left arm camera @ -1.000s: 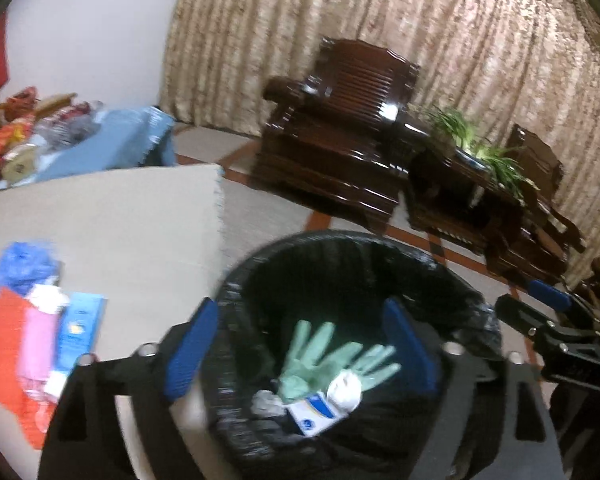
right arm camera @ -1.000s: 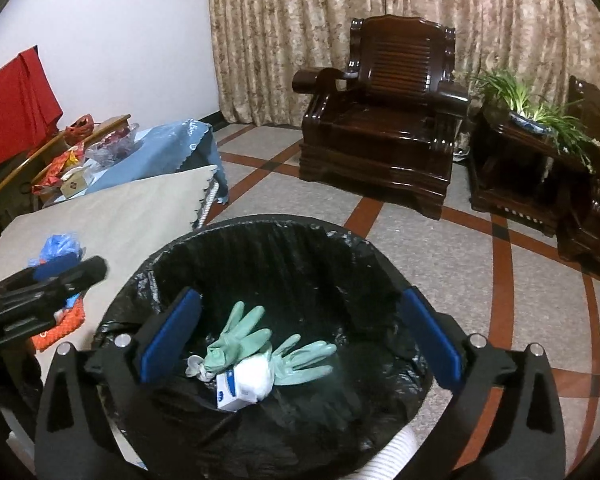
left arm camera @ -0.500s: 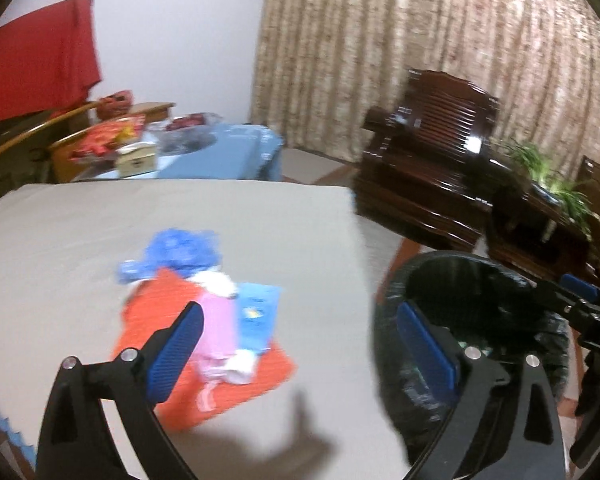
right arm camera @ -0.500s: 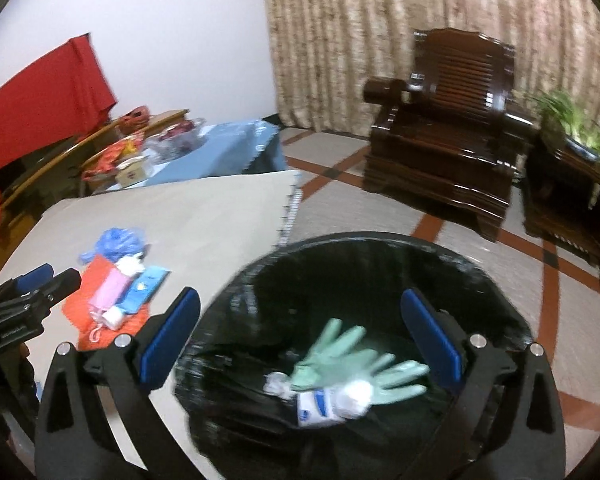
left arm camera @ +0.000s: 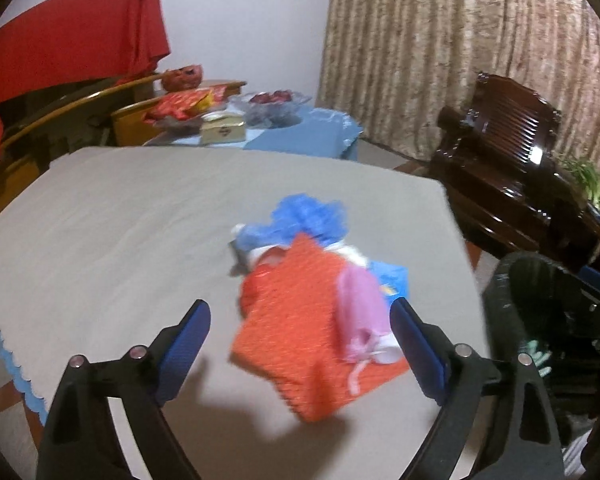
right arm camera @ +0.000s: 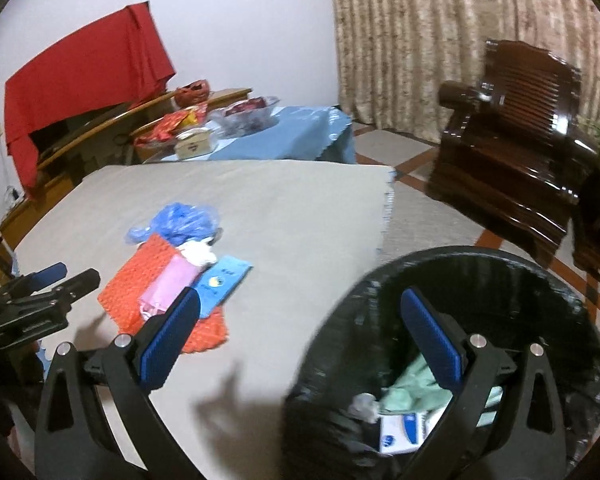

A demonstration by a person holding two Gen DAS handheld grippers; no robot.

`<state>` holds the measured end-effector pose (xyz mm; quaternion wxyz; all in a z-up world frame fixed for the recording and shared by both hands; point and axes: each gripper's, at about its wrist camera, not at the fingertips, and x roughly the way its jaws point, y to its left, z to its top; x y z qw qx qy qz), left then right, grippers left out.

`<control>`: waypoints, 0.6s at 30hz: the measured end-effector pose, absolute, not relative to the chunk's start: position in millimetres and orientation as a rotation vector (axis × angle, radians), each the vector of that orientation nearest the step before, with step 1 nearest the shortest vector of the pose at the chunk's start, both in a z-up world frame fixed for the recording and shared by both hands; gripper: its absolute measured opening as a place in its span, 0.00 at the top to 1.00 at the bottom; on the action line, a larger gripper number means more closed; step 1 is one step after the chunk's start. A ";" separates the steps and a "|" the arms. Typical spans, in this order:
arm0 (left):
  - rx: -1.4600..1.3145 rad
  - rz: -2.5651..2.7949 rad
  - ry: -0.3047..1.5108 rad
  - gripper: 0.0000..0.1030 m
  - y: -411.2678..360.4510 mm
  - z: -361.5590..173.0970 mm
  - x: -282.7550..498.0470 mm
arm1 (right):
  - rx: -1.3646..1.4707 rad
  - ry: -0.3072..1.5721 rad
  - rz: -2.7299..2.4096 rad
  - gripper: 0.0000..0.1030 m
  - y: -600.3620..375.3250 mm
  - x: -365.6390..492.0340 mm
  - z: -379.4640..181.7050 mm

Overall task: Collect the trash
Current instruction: 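Grasp the orange foam net with the left gripper while the right grasps the pink mask bag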

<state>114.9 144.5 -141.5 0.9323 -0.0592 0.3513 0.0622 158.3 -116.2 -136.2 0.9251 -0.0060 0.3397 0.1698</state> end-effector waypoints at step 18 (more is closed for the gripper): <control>-0.267 0.030 0.881 0.55 177.3 -209.2 151.4 | -0.067 0.759 0.404 0.05 -49.0 191.8 -179.4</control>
